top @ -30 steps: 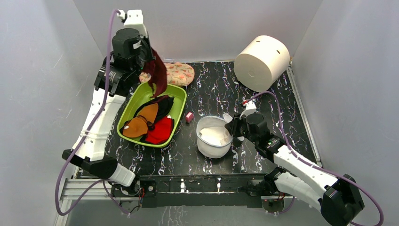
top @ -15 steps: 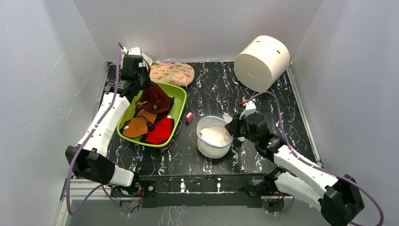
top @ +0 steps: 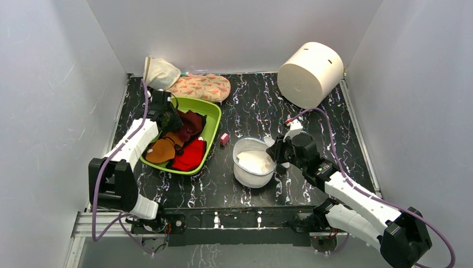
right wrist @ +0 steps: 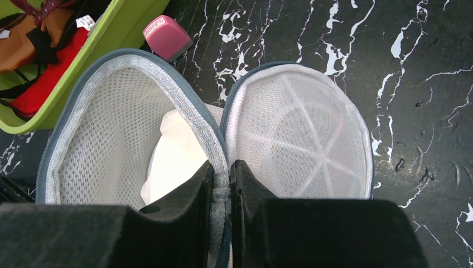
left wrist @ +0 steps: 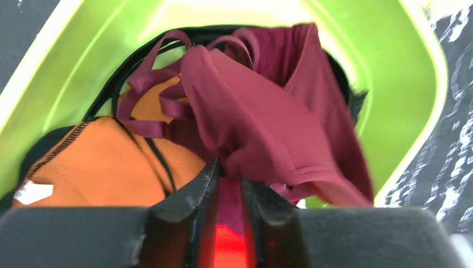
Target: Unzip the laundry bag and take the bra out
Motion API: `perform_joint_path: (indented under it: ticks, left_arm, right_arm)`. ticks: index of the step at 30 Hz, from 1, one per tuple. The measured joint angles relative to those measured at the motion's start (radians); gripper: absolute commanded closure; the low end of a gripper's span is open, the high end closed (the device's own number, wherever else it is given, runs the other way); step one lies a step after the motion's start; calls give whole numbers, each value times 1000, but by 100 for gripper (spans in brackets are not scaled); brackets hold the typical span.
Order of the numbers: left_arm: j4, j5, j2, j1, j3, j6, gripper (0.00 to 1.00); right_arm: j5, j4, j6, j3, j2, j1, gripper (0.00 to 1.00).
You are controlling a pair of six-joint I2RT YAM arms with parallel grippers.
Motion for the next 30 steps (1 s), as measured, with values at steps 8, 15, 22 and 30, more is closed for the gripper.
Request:
perform_joint_path:
  ticks: [8, 15, 22, 30]
  left_arm:
    - [37, 38, -282, 6, -195, 53, 13]
    - [45, 80, -462, 7, -195, 108, 2]
    - [45, 171, -381, 7, -167, 132, 2]
    - [169, 386, -328, -7, -136, 89, 11]
  right_arm:
    - [-66, -1, -71, 11, 11, 0, 100]
    - [-91, -4, -111, 33, 27, 0, 100]
    - [-94, -10, -134, 46, 32, 0, 100]
    - [-142, -7, -156, 47, 33, 0, 100]
